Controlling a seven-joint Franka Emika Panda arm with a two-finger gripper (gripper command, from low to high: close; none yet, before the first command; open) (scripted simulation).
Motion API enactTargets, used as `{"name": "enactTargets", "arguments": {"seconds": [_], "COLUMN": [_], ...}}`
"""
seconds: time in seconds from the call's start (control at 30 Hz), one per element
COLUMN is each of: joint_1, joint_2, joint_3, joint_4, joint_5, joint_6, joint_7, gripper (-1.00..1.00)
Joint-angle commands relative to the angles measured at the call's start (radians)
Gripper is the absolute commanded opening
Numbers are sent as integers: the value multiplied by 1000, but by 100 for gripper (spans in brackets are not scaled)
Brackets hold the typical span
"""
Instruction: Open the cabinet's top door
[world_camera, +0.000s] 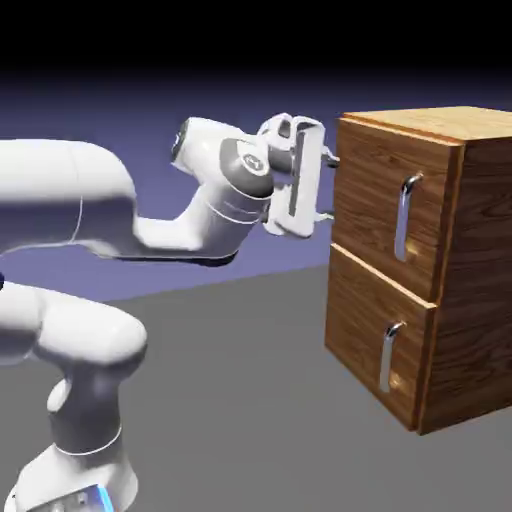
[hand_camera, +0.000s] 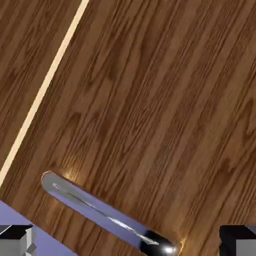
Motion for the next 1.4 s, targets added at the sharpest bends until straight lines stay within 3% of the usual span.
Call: {"name": "enactTargets", "arguments": {"seconds": [0.0, 0.77, 1.0, 1.03, 1.37], "joint_1": [19, 457, 620, 620, 456], "joint_2": [-11, -267, -245, -245, -217], "joint_3": [-20, -469, -538, -538, -370], "joint_4": [5, 115, 263, 263, -40], "joint_5": [-44, -1044, -1078, -1078, -956], "joint_6": [-7, -176, -184, -184, -569], "joint_7": [-22, -535, -540, -540, -489], "gripper": [0, 0, 0, -100, -100]}}
